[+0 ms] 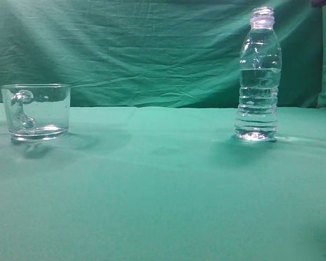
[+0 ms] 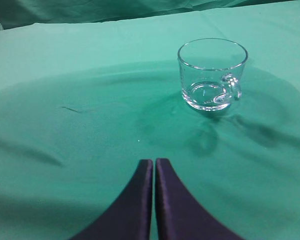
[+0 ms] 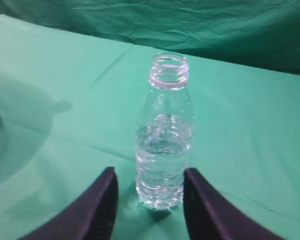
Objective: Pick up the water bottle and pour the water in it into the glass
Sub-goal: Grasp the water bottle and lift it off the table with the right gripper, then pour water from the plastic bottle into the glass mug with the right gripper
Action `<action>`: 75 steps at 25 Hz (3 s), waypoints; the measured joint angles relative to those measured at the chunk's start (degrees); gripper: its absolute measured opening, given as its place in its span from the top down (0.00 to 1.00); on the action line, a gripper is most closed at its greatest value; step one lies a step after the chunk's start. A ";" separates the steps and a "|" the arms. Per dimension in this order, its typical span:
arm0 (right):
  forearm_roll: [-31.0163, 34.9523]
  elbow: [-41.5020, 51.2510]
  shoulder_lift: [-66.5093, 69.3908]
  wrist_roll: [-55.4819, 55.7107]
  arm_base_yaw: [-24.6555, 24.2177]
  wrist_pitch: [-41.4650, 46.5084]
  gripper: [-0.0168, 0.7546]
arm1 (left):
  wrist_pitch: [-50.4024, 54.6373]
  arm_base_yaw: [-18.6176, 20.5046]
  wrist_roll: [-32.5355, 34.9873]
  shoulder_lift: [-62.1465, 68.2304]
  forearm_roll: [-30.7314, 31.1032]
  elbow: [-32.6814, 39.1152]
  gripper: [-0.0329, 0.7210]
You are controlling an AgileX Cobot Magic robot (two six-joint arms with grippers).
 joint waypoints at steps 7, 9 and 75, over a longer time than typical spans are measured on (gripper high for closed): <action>-0.16 -0.19 10.32 5.19 1.60 -7.36 0.13 | 0.00 0.00 0.00 0.00 0.00 0.00 0.96; -0.16 -0.78 13.00 7.48 1.60 -8.74 0.14 | 0.00 0.00 0.00 0.00 0.00 0.00 0.96; -28.27 -46.12 29.65 9.06 5.45 24.47 0.63 | 0.00 0.00 0.00 0.00 0.00 0.00 0.96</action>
